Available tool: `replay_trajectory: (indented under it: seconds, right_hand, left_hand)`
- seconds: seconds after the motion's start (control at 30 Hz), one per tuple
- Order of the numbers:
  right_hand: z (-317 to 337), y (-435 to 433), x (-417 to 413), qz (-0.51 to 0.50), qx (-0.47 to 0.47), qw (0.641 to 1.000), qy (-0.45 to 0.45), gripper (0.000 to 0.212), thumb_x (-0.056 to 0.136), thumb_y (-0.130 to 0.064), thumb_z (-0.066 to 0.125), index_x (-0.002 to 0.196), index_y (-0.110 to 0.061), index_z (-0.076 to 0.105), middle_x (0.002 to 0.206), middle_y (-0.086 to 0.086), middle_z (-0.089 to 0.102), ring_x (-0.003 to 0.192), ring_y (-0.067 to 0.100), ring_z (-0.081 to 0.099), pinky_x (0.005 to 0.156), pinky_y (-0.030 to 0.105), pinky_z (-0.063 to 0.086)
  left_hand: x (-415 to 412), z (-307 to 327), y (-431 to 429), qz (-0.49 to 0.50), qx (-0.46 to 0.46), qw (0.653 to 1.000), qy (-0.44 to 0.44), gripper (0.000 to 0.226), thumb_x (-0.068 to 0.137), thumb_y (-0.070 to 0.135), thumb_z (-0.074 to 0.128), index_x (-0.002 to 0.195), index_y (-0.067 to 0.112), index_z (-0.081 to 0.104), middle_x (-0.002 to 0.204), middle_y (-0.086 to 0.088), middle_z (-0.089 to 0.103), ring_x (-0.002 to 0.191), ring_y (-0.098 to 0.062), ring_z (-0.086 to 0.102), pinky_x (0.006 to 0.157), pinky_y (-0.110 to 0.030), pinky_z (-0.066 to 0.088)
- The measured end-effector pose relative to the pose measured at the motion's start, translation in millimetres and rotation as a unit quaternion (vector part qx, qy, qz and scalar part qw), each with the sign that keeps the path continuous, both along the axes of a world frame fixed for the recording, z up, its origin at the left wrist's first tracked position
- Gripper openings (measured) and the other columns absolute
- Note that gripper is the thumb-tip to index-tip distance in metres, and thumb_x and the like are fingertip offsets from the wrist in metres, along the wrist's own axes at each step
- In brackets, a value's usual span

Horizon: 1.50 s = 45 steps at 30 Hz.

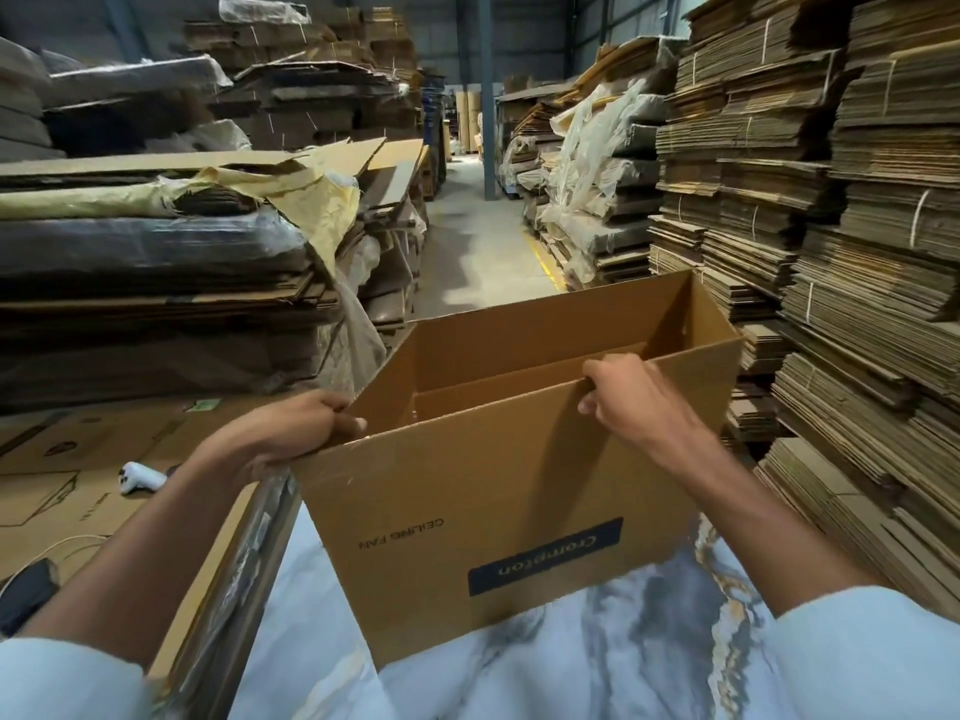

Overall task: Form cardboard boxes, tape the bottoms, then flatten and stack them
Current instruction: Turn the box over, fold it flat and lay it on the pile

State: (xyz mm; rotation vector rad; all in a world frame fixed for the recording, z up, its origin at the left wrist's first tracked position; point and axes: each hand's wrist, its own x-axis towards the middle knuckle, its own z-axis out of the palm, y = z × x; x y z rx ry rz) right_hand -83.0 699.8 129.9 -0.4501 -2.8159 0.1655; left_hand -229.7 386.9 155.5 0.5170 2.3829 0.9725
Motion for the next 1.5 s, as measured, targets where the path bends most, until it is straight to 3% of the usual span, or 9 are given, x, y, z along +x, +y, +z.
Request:
replay_trajectory:
  seconds: [0.37,0.57,0.7,0.87,0.97,1.03,1.23,1.33,1.5]
  right_hand:
    - [-42.1,-14.1,-51.8,0.096,-0.039,0.992,0.073,0.104,0.079,0.02,0.058,0.158,-0.037,0.021,0.168,-0.008,0.008,0.08,0.018,0.065,0.067,0.033,0.062]
    - [-38.3,-9.6,-56.6,0.133,-0.033,0.987,0.08,0.053,0.086,0.007,0.066,0.129,-0.021,0.052,0.124,0.001,0.051,0.09,0.027,0.066,0.08,0.042,0.06]
    - [-41.8,-8.5,-64.4,0.146,-0.056,0.983,0.098,0.064,0.084,0.014,0.062,0.137,-0.02,0.05,0.13,0.003,0.051,0.09,0.028,0.066,0.084,0.044,0.059]
    - [-66.1,-32.3,-70.2,0.042,-0.136,0.962,0.233,0.073,0.085,0.019,0.056,0.146,-0.018,0.041,0.156,0.009,0.027,0.08,0.016,0.06,0.067,0.03,0.059]
    - [-90.6,-62.5,-51.8,0.039,-0.201,0.923,0.325,0.01,0.097,-0.015,0.064,0.098,-0.017,0.055,0.105,0.002,0.056,0.072,0.011,0.055,0.058,0.025,0.051]
    - [-114.1,-83.0,-37.0,0.096,-0.31,0.922,0.209,0.031,0.098,-0.04,0.063,0.074,-0.024,0.053,0.071,-0.006,0.059,0.059,0.008,0.054,0.058,0.033,0.05]
    - [-188.9,-148.5,8.5,0.143,-0.667,0.682,-0.265,0.081,0.073,-0.075,0.07,0.109,-0.003,0.067,0.101,0.011,0.069,0.081,0.02,0.068,0.074,0.029,0.057]
    - [-218.2,-169.5,21.9,-0.048,-0.787,0.571,-0.23,0.098,0.055,-0.075,0.078,0.125,-0.009,0.055,0.126,0.012,0.061,0.096,0.024,0.071,0.078,0.033,0.059]
    - [-233.2,-160.5,31.4,-0.157,-0.935,0.296,0.121,0.061,0.092,-0.045,0.067,0.138,-0.009,0.05,0.129,0.02,0.057,0.114,0.043,0.065,0.09,0.052,0.056]
  left_hand:
    - [63.2,-7.8,-6.5,-0.122,0.061,0.987,-0.086,0.054,0.091,0.061,0.041,0.131,0.031,0.062,0.123,0.006,0.071,0.117,-0.018,0.067,0.098,-0.032,0.054]
    - [62.8,-36.2,-35.8,-0.248,0.095,0.954,-0.141,0.094,0.069,0.071,0.075,0.146,0.033,0.037,0.143,0.012,0.057,0.133,-0.01,0.053,0.106,-0.025,0.046]
    - [68.4,-69.7,-47.4,-0.267,0.031,0.962,-0.054,0.059,0.087,0.025,0.079,0.131,0.045,0.045,0.124,0.04,0.058,0.121,0.006,0.057,0.104,-0.022,0.048]
    - [62.1,-131.1,-45.0,-0.119,0.057,0.983,0.127,0.035,0.088,0.049,0.072,0.109,0.07,0.054,0.108,0.024,0.069,0.1,-0.002,0.068,0.085,-0.036,0.061]
    - [55.3,-151.2,-35.5,-0.018,0.128,0.982,0.138,0.015,0.085,0.049,0.069,0.098,0.041,0.071,0.096,0.008,0.076,0.086,-0.012,0.074,0.076,-0.048,0.062]
    - [48.3,-155.8,-24.5,0.02,0.154,0.978,0.141,0.005,0.088,0.042,0.071,0.087,0.037,0.072,0.092,0.005,0.078,0.082,-0.017,0.075,0.075,-0.053,0.062]
    - [12.5,-162.2,18.7,0.178,0.239,0.953,0.06,0.01,0.086,0.018,0.079,0.086,0.023,0.07,0.093,-0.006,0.078,0.084,-0.03,0.075,0.06,-0.041,0.063]
    - [7.5,-175.2,41.3,0.242,0.274,0.931,-0.005,0.01,0.087,0.008,0.078,0.087,0.013,0.069,0.091,-0.012,0.077,0.082,-0.033,0.076,0.056,-0.036,0.061]
    - [28.2,-204.1,56.1,0.295,0.376,0.867,-0.141,0.024,0.086,-0.003,0.074,0.108,-0.006,0.065,0.101,-0.021,0.074,0.087,-0.038,0.074,0.065,-0.045,0.063]
